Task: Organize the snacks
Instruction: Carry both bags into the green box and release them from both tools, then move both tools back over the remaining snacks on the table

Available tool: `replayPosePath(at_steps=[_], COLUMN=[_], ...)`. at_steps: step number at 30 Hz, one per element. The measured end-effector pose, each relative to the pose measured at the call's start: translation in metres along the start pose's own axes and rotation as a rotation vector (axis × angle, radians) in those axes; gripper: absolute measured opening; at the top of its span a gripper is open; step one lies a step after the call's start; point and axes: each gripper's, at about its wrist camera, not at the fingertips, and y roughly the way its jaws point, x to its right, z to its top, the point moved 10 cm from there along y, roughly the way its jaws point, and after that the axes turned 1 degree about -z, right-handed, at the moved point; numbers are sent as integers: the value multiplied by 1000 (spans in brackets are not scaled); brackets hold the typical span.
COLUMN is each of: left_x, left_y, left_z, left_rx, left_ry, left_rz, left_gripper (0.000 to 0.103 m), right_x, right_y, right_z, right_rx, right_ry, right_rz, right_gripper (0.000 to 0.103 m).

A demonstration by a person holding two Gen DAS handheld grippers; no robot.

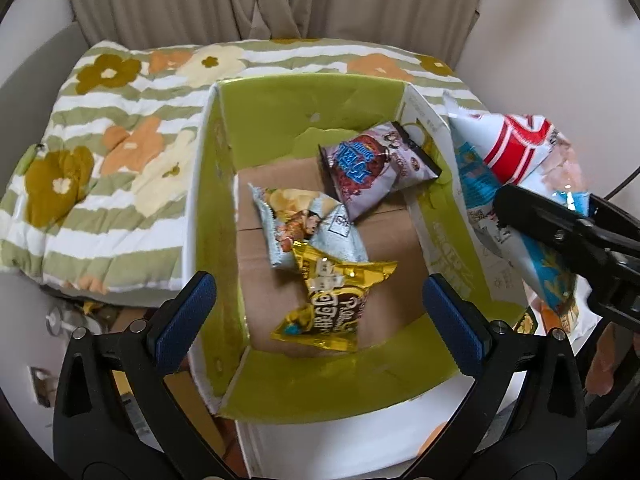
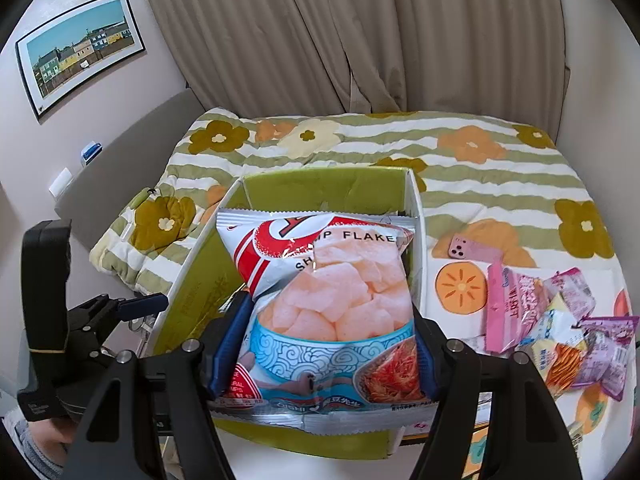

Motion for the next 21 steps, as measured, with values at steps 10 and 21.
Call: replayPosePath(at_steps=[10, 21], left_x=[-28, -46], left_y=[-6, -11], left_z=[-11, -25], left_rx=[-1, -7], left_ry=[-79, -115], left_rz=[-44, -54], left_gripper=[102, 102], right_x=[-9, -6], right_y=[31, 28], right_z=[-18, -27], right_rx=[-91, -37], right_ry=[5, 50], right_rz=[-34, -50], right_gripper=[67, 101])
